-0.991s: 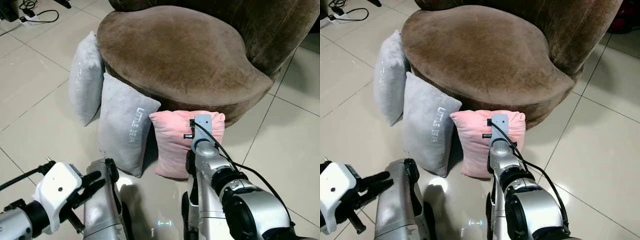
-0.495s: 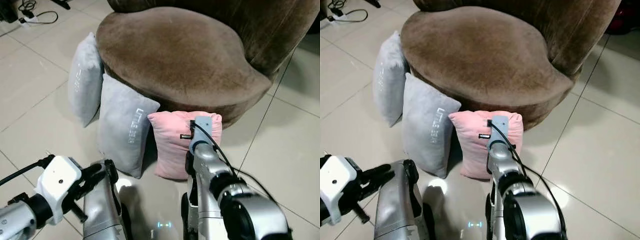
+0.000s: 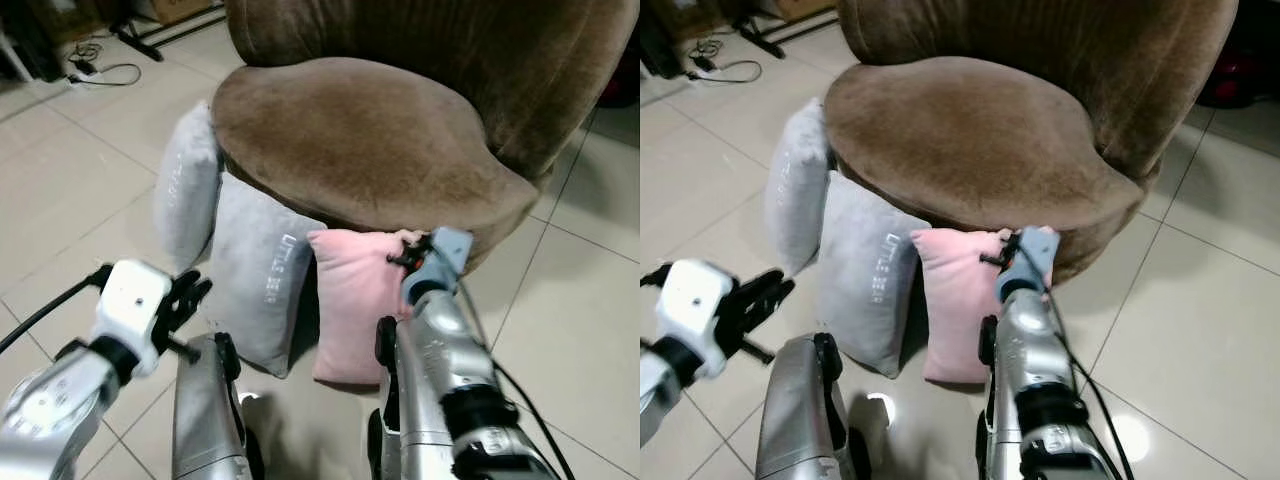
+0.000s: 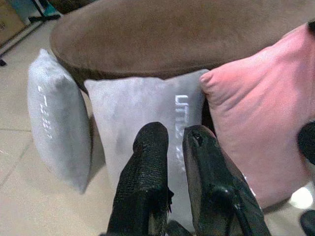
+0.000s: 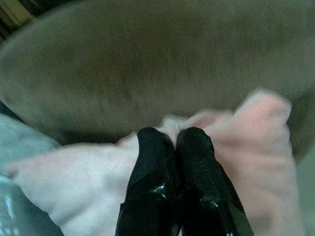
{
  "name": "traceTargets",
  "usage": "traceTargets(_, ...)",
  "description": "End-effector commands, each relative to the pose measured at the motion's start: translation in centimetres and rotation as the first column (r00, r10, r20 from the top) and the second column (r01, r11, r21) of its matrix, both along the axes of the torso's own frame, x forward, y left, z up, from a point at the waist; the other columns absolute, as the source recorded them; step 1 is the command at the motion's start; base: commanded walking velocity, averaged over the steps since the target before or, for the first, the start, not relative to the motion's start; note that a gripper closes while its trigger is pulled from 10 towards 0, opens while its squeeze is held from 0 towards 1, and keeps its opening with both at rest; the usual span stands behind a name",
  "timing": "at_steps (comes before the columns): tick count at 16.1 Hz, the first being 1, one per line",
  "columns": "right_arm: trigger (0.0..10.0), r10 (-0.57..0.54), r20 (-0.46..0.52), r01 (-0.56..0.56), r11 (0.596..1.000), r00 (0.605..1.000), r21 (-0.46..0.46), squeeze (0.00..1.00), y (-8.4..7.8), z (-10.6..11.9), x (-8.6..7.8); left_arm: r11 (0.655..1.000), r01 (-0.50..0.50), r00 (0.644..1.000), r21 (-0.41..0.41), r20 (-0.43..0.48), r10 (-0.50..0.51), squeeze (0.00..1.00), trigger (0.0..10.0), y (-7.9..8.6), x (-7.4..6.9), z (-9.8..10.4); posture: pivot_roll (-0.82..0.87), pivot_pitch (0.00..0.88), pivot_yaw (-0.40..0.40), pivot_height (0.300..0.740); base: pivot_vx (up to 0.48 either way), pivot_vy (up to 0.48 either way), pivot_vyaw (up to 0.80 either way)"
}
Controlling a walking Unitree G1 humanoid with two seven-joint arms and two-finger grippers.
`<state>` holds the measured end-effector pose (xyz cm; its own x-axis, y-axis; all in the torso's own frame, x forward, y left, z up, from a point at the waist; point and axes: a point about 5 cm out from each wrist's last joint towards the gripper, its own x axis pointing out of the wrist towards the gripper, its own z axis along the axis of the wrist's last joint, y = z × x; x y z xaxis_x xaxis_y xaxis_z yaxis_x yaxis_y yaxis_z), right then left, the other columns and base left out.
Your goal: Move the pillow to the sofa from floor
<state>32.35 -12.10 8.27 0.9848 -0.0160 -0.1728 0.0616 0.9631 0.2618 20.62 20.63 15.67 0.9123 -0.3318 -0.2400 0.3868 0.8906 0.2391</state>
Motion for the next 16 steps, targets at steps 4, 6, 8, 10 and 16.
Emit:
traceTargets(4, 0.0, 0.014, 0.208, 0.0, 0.998, 0.978, -0.068, 0.0, -2.1, 5.3, -0.6, 1.0, 0.009, 0.999, 0.024, 0.047, -0.01, 0.0, 10.0, -0.5, 2.7, -0.2, -0.13, 0.0, 0.088, 0.435, 0.0, 0.0, 0.0)
traceTargets(6, 0.0, -0.024, 0.234, 0.045, 0.995, 0.972, -0.085, 0.0, -4.1, 6.6, -1.9, 1.0, 0.01, 0.998, 0.011, 0.069, -0.011, 0.0, 10.0, -0.8, 3.9, 0.0, -0.15, 0.0, 0.112, 0.435, 0.0, 0.0, 0.0)
traceTargets(8, 0.0, -0.067, 0.301, 0.09, 0.994, 0.951, -0.062, 0.0, -5.6, 9.3, -3.1, 0.999, 0.03, 0.995, 0.013, 0.095, -0.031, 0.0, 10.0, -1.5, 5.3, 0.0, -0.18, 0.0, 0.135, 0.435, 0.0, 0.0, 0.0)
traceTargets(10, 0.0, -0.091, 0.416, 0.102, 0.995, 0.905, -0.004, 0.0, -5.8, 13.8, -3.5, 1.0, 0.022, 0.992, 0.006, 0.123, -0.023, 0.0, 10.0, -1.6, 6.5, 0.4, -0.19, 0.0, 0.149, 0.435, 0.0, 0.0, 0.0)
traceTargets(16, 10.0, -0.098, 0.609, 0.038, 0.993, 0.787, 0.111, 0.0, -4.9, 24.5, -2.6, 0.999, -0.045, 0.966, 0.008, 0.254, 0.041, 0.0, 10.0, -1.2, 8.4, 3.1, -0.19, 0.0, 0.128, 0.435, 0.0, 0.0, 0.0)
